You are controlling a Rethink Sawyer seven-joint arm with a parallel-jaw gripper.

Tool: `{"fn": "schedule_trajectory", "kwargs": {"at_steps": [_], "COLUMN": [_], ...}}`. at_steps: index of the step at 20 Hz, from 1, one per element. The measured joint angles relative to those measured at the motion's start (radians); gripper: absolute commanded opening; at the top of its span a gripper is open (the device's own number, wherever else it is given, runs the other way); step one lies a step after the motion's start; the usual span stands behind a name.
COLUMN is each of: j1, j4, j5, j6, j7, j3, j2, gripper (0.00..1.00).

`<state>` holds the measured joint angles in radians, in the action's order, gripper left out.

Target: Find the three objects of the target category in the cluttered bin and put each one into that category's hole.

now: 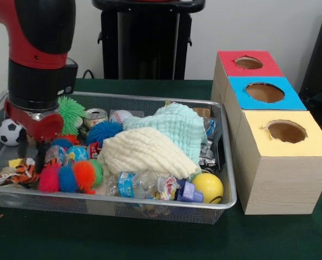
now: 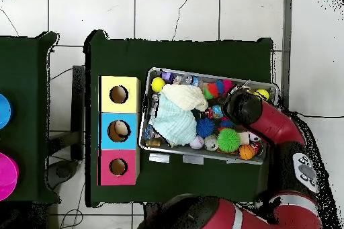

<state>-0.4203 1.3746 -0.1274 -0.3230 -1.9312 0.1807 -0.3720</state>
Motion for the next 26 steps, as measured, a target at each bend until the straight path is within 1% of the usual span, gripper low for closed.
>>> {"fn": "schedule_trajectory", "kwargs": {"at_steps": [1, 8, 15, 21, 26], "j1": [-0.010, -0.047, -0.050, -0.007, 0.047], "j4": [-0.022, -0.077, -0.083, -0.082, -0.075], "j5": [0.000, 0.000, 0.000, 0.000, 0.000], "j6": [0.000, 0.000, -0.010, -0.060, -0.110], "j7": [0.000, 0.000, 0.000, 0.000, 0.000], "j3": [-0.001, -0.011, -0.016, -0.004, 0.006], "j2": [0.007, 0.040, 0.057, 0.038, 0.002], "gripper": [1.00, 1.00, 1.00, 1.00, 1.00]}}
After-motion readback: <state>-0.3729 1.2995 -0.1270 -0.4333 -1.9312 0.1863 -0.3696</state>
